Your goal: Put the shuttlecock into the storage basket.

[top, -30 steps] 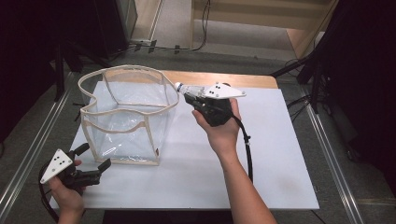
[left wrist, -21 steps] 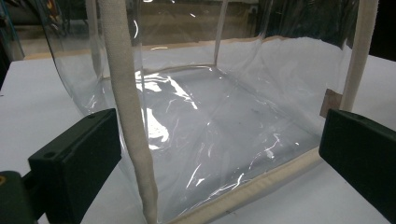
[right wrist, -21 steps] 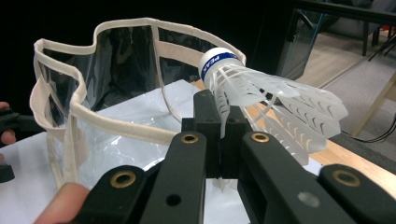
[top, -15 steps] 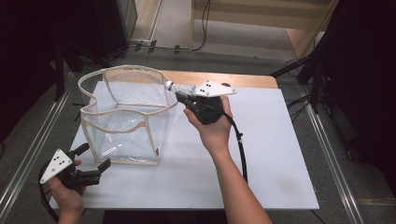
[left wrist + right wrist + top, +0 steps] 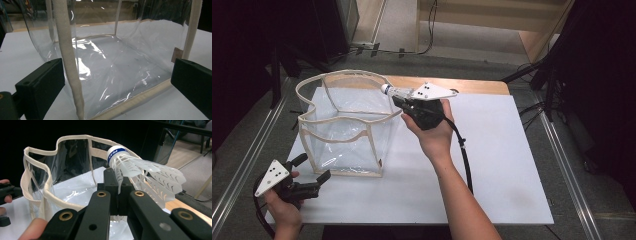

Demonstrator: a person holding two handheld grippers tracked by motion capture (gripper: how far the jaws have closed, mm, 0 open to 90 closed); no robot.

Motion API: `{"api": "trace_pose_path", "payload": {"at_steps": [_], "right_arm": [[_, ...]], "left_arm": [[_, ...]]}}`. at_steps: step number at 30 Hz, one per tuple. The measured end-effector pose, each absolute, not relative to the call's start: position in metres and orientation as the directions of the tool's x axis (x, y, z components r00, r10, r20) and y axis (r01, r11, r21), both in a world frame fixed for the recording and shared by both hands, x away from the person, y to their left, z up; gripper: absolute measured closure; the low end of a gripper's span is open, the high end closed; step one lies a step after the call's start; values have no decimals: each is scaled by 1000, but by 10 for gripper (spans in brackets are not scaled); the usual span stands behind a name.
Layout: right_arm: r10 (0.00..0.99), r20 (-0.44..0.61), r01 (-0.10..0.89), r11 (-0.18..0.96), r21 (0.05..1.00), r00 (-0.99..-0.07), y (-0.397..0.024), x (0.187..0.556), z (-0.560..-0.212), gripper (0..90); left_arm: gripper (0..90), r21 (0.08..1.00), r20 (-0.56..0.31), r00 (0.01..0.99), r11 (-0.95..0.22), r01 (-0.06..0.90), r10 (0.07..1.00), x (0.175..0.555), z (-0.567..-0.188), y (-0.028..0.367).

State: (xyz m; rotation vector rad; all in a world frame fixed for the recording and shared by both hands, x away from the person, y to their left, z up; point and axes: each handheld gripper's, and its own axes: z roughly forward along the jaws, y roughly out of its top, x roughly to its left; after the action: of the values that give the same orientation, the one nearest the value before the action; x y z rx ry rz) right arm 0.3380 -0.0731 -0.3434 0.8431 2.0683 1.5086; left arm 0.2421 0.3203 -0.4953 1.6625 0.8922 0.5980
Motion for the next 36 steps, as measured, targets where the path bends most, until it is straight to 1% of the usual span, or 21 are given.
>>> {"api": "trace_pose_path", "payload": {"at_steps": [8, 16, 17, 18, 19, 20, 21, 22, 23, 26, 27, 36], "right_arm": [[680, -14, 201, 236, 951, -733, -60, 342, -341, 877], [672, -4, 208, 236, 949, -741, -52, 344, -343, 867], [671, 2, 210, 229, 951, -742, -53, 344, -344, 819], [661, 16, 209, 215, 954, -751, -54, 343, -345, 731], [659, 25, 212, 205, 956, -752, -55, 343, -346, 609], [654, 43, 220, 191, 956, -755, -56, 343, -346, 510], [650, 54, 222, 179, 958, -758, -58, 343, -347, 459], [651, 63, 222, 165, 961, -756, -61, 343, -347, 376], [648, 70, 222, 156, 963, -758, -64, 342, -348, 274], [653, 94, 229, 126, 965, -752, -75, 341, -349, 37], [652, 98, 231, 121, 965, -752, -78, 341, -350, 0], [683, 76, 214, 119, 970, -726, -111, 331, -362, 0]], "left_arm": [[0, 960, -61, 591, -114, 254, 805, 243, -495, 320], [0, 961, -63, 592, -111, 253, 804, 242, -495, 320], [0, 961, -64, 594, -111, 253, 802, 242, -495, 321], [0, 961, -66, 594, -109, 253, 802, 242, -495, 321], [0, 961, -64, 592, -110, 253, 803, 242, -495, 321], [0, 961, -65, 593, -110, 254, 803, 242, -495, 321], [0, 961, -63, 592, -111, 253, 803, 242, -495, 320], [0, 961, -62, 592, -112, 254, 803, 242, -495, 320], [0, 960, -60, 592, -115, 254, 804, 242, -495, 320], [0, 961, -60, 591, -115, 253, 804, 242, -495, 320], [0, 961, -57, 592, -117, 252, 804, 243, -495, 320], [0, 961, -57, 591, -116, 251, 805, 242, -495, 320]]}}
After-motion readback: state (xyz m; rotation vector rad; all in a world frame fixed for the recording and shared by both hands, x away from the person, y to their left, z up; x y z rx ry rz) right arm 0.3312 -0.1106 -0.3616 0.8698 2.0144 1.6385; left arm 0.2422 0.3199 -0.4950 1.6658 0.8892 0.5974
